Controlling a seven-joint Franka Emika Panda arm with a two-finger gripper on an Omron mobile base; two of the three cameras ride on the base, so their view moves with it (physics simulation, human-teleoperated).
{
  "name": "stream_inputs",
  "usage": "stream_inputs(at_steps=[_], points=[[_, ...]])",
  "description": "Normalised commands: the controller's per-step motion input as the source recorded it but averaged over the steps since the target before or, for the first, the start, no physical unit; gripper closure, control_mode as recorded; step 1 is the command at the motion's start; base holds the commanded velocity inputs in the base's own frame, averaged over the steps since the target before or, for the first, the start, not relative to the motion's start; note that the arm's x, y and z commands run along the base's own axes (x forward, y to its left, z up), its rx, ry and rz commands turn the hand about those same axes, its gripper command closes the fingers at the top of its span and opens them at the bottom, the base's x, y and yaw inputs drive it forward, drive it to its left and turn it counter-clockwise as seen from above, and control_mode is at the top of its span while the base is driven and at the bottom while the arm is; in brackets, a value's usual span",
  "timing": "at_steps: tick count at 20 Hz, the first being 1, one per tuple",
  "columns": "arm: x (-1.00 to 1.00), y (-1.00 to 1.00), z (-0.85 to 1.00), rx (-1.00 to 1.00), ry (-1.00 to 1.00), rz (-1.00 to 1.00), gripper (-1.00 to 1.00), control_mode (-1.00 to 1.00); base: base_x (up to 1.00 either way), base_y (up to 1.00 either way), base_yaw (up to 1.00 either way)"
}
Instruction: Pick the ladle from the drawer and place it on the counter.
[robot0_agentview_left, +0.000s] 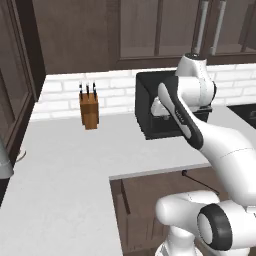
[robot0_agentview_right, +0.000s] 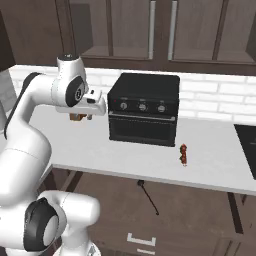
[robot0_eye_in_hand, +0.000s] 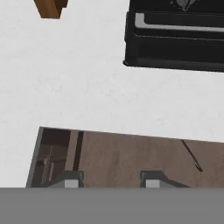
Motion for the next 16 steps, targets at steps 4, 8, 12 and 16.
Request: stream_inputs(at_steps=[4,8,12,16], points=[[-0.22,0.0,0.0,0.0,0.0,0.0,-1.0,-1.0,0.0,0.0,0.0],[-0.5,-0.13,-0.01,0.0,-0.07,0.0,-1.0,1.0,-0.5,-0.3,0.0],[0.0,0.0,0.0,0.0,0.0,0.0,-1.0,1.0,-0.67,-0.92,-0.05],[0.0,0.0,0.0,0.0,0.0,0.0,-1.0,1.0,-0.48,-1.0,-0.07]])
